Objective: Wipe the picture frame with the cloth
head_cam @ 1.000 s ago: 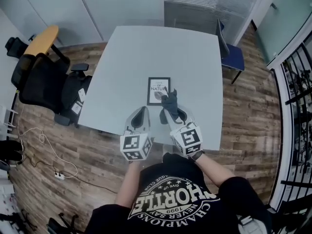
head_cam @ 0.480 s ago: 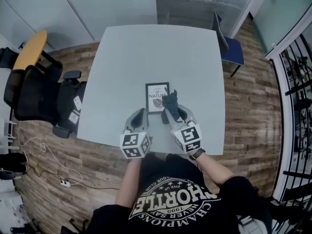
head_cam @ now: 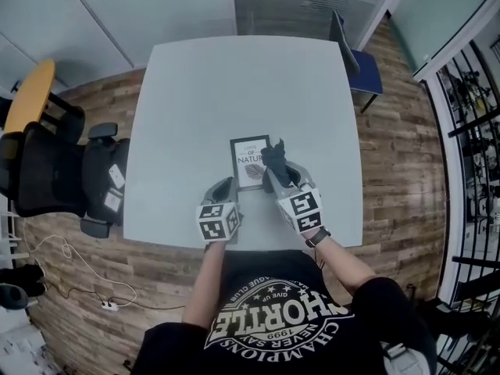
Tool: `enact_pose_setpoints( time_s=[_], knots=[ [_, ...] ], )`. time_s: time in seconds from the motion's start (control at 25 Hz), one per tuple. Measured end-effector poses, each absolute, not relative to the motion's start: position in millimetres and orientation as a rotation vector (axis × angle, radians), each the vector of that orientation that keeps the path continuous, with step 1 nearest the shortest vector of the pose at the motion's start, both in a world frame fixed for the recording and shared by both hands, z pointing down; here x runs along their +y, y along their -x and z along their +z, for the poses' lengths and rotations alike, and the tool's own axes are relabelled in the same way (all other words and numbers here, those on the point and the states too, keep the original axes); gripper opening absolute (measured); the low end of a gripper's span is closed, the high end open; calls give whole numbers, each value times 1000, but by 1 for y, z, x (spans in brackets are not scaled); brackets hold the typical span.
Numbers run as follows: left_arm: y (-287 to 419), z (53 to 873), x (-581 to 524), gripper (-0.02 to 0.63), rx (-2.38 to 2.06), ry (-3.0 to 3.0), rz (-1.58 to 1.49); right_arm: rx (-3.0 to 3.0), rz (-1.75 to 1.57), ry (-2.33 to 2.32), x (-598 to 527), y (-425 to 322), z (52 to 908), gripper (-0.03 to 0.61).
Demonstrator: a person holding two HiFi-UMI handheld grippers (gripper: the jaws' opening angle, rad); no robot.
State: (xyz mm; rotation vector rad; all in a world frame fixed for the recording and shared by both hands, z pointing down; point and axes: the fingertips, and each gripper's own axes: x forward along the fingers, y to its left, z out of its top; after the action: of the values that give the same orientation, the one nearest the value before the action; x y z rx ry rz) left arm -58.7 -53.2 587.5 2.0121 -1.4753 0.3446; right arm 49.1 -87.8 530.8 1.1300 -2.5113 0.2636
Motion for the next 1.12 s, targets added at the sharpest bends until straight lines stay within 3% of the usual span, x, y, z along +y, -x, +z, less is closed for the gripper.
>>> enact_pose_setpoints(
  time_s=[0.4, 1.12],
  knots=[
    [58, 659, -56, 3, -1303, -1903, 485, -2413, 300, -898, -136, -16, 587, 83],
    [59, 734, -65, 2, -1179, -1762, 509, -2048, -288, -186, -187, 59, 703, 83]
  ],
)
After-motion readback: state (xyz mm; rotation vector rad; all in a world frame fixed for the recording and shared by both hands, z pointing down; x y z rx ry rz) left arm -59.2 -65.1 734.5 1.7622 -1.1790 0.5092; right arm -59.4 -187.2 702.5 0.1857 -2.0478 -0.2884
